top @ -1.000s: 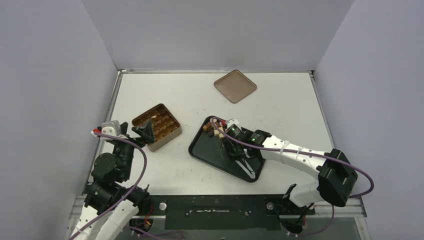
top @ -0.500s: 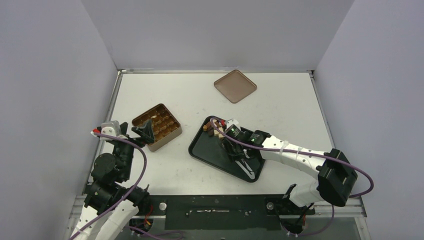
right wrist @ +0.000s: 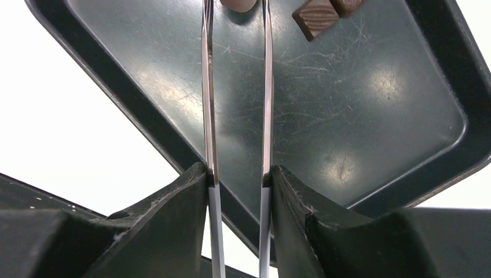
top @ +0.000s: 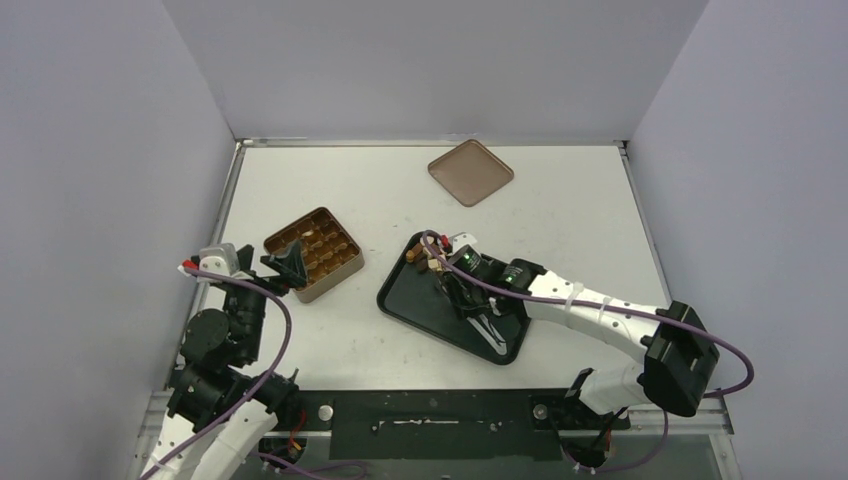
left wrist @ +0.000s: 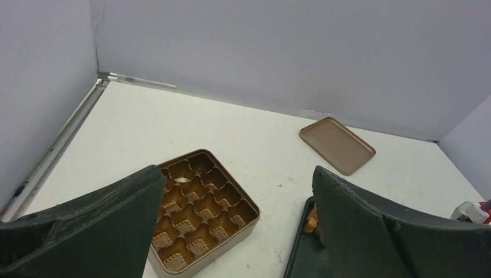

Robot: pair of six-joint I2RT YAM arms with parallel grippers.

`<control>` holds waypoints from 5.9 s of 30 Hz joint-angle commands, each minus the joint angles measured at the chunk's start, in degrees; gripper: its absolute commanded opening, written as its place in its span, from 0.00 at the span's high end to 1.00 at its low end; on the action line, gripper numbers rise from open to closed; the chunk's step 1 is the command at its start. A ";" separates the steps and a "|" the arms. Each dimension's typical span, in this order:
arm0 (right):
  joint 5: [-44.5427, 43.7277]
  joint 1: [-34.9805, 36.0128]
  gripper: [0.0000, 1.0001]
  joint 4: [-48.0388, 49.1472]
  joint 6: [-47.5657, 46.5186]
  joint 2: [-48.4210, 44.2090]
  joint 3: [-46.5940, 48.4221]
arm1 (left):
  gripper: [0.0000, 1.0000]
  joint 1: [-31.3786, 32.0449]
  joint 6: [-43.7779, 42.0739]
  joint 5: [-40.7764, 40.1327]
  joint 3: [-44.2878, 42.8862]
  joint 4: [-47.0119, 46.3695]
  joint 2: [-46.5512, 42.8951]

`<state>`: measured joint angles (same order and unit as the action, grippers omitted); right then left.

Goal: Pack the chocolate
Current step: Pick up the fake chocolate from the plate, then place the fake chocolate in the packing box, then pick up the fake chocolate from the plate.

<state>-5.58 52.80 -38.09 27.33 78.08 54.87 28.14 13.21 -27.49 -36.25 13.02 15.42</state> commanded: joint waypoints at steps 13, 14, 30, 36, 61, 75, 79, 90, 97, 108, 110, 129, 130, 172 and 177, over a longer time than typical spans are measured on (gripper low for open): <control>1.93 1.42 0.94 14.60 -4.15 5.10 13.05 | 0.03 -1.77 -0.03 -2.11 -0.05 -2.38 -2.91; 2.24 1.48 0.93 15.83 -4.48 6.38 14.05 | 0.03 -1.84 -0.03 -2.13 -0.13 -2.31 -2.94; 8.81 6.74 0.89 29.92 -7.31 34.57 38.92 | 0.03 -1.77 0.39 -2.04 -0.44 -1.97 -3.83; 8.41 7.86 0.87 26.61 -6.87 45.83 53.12 | 0.03 -1.69 0.39 -1.49 -0.59 -1.73 -3.68; 8.98 6.94 0.58 21.31 -6.12 55.96 64.58 | 0.03 -1.07 0.28 -2.93 -1.09 -1.00 -4.76; 10.13 5.99 0.55 20.59 -6.92 53.53 64.30 | 0.03 -1.07 0.06 -2.97 -0.87 -1.22 -4.93; 12.11 5.20 0.55 22.49 -8.45 50.48 60.77 | 0.03 -1.07 0.06 -2.80 -0.78 -1.31 -4.79; 12.67 1.91 0.55 25.10 -8.88 37.75 46.09 | 0.03 -1.07 -0.03 -2.61 -0.84 -1.15 -4.69; 9.61 -0.16 0.55 23.36 -8.86 27.54 36.79 | 0.02 -1.07 -0.03 -2.31 -0.74 -1.38 -4.57; 1.16 -1.03 0.55 19.01 -7.04 13.69 21.88 | 0.03 -0.98 -0.21 -1.15 0.09 -2.35 -4.24; -0.43 -0.96 0.55 17.76 -6.14 11.64 19.53 | 0.03 -0.98 -0.29 -0.91 0.06 -2.40 -3.97; -7.72 -0.94 0.55 2.55 4.55 -3.40 4.11 | 0.03 -1.03 -0.34 0.13 -0.01 -2.37 -2.68; -7.58 -0.94 0.55 2.08 4.94 -3.82 3.77 | 0.03 -1.07 -0.36 0.09 -0.01 -2.42 -2.64; -4.90 -0.94 0.52 -0.32 13.97 -5.56 -4.75 | 0.03 -1.07 -0.38 0.40 0.12 -2.46 -2.88; -4.32 -0.94 0.52 0.76 14.13 -4.56 -5.30 | 0.03 -1.07 -0.38 0.33 0.08 -2.47 -3.01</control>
<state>-9.98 51.79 -40.03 40.42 72.73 49.89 26.92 13.21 -27.99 -36.25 13.02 12.49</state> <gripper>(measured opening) 0.488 0.974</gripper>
